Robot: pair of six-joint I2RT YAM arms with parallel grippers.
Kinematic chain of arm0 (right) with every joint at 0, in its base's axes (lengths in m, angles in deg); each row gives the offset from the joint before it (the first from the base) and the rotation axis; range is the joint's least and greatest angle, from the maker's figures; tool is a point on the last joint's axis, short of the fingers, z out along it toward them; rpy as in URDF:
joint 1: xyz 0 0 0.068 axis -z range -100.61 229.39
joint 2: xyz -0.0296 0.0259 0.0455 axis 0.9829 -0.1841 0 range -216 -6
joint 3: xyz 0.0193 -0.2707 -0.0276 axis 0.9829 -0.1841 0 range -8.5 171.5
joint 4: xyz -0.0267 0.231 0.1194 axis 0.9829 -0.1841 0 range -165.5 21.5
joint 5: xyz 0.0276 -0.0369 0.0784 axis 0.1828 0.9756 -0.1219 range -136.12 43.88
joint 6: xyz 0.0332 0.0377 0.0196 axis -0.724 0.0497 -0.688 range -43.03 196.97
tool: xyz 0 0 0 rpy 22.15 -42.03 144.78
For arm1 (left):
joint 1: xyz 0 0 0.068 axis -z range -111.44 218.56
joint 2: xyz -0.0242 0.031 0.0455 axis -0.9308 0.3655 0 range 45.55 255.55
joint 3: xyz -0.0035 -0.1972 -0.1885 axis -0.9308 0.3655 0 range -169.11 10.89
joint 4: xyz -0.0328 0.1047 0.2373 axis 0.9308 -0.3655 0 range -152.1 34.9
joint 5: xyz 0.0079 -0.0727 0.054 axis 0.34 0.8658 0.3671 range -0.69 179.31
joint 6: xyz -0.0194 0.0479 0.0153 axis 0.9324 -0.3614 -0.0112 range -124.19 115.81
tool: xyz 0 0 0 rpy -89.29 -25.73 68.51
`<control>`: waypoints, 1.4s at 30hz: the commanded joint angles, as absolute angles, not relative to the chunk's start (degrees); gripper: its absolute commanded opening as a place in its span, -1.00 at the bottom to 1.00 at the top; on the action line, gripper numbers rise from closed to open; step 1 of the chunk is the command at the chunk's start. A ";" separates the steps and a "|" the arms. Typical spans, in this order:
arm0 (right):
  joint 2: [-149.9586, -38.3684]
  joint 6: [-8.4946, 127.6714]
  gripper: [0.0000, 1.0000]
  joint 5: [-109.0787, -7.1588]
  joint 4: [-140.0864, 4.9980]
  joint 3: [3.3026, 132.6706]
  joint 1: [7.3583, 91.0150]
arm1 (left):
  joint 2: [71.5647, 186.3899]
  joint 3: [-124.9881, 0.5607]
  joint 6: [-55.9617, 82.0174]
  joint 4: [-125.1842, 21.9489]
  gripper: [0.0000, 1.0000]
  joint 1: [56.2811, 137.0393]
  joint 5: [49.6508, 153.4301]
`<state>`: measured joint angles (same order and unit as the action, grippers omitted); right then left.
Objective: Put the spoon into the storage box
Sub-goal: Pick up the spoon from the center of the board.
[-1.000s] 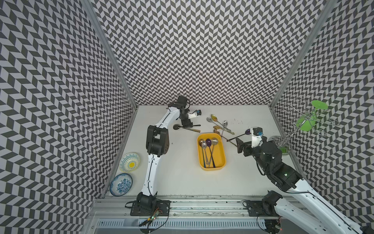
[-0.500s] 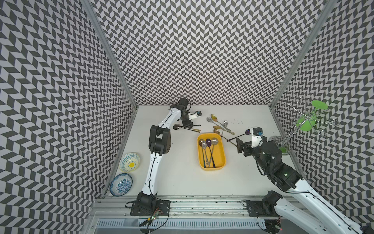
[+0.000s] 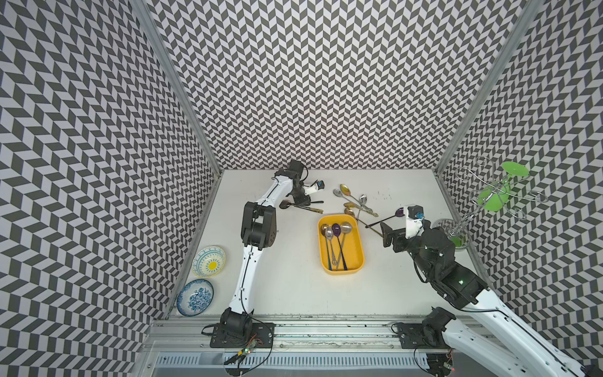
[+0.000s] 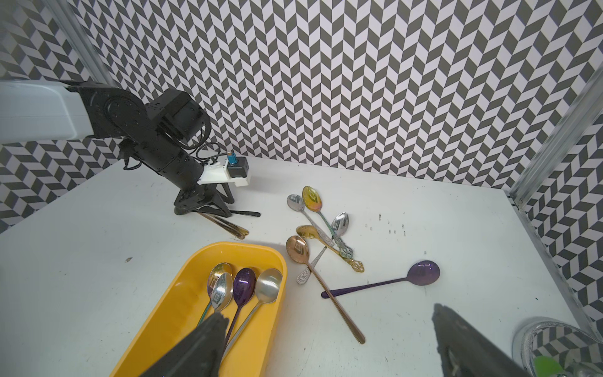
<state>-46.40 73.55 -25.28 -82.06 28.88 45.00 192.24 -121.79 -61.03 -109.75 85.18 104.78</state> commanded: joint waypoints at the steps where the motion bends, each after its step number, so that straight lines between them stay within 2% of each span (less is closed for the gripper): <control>1: -45.50 73.91 1.00 -25.25 -78.60 28.34 44.66 | 194.50 -122.97 -60.81 -111.73 -0.53 85.54 104.16; 2: -45.50 73.91 0.99 -25.21 -78.60 28.36 44.60 | 194.65 -122.98 -60.84 -111.93 -0.67 85.52 104.23; 6: -45.35 73.91 1.00 -25.06 -78.65 28.33 44.59 | 194.74 -122.99 -61.16 -112.91 -0.84 85.61 104.59; 7: -45.37 73.91 0.99 -25.02 -78.66 28.35 44.62 | 194.71 -123.00 -61.27 -113.28 -0.96 85.57 104.49; 8: -45.37 73.92 0.99 -25.01 -78.60 28.39 44.58 | 194.70 -122.97 -61.23 -113.58 -0.99 85.61 104.47; 15: -45.18 73.98 0.99 -24.94 -78.61 28.34 44.67 | 192.25 -122.81 -60.71 -114.59 -1.00 85.13 105.80; 24: -45.11 73.90 0.99 -24.92 -78.60 28.24 44.64 | 183.41 -121.48 -59.56 -106.15 -1.00 84.56 107.23; 29: -44.91 73.91 0.99 -24.76 -78.75 28.32 44.52 | 177.71 -118.71 -57.02 -103.64 -1.00 84.54 111.48; 36: -44.90 73.82 0.99 -24.16 -78.78 28.37 44.56 | 165.65 -105.51 -57.04 -97.99 -1.00 86.64 116.45; 42: -44.67 73.75 1.00 -22.49 -79.03 28.41 44.61 | 151.89 -88.64 -67.69 -88.83 -1.00 90.39 123.78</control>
